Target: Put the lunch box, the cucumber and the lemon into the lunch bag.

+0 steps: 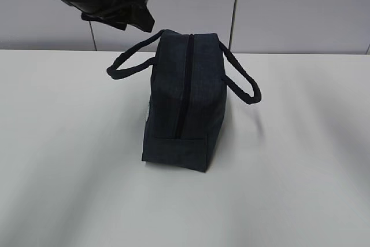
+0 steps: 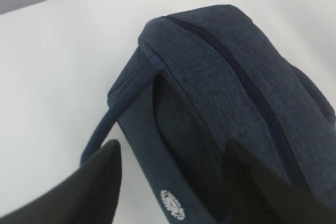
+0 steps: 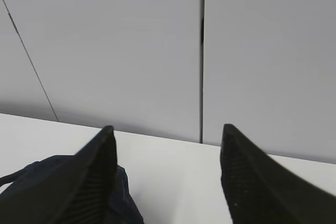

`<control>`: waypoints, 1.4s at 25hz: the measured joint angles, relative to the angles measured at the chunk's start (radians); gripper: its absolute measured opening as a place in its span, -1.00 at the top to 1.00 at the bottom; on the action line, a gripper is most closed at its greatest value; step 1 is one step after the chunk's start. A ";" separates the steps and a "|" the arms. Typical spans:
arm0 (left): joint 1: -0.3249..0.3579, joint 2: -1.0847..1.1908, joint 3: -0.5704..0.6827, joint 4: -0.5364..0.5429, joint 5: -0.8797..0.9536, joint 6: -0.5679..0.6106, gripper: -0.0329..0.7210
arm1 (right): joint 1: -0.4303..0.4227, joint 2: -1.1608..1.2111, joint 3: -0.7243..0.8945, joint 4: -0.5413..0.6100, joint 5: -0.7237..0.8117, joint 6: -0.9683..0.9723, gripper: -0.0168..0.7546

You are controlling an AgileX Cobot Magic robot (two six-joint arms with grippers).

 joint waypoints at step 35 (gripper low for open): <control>0.000 -0.631 0.004 0.178 0.350 0.002 -0.06 | 0.000 -0.586 -0.067 -1.001 0.660 1.161 -0.09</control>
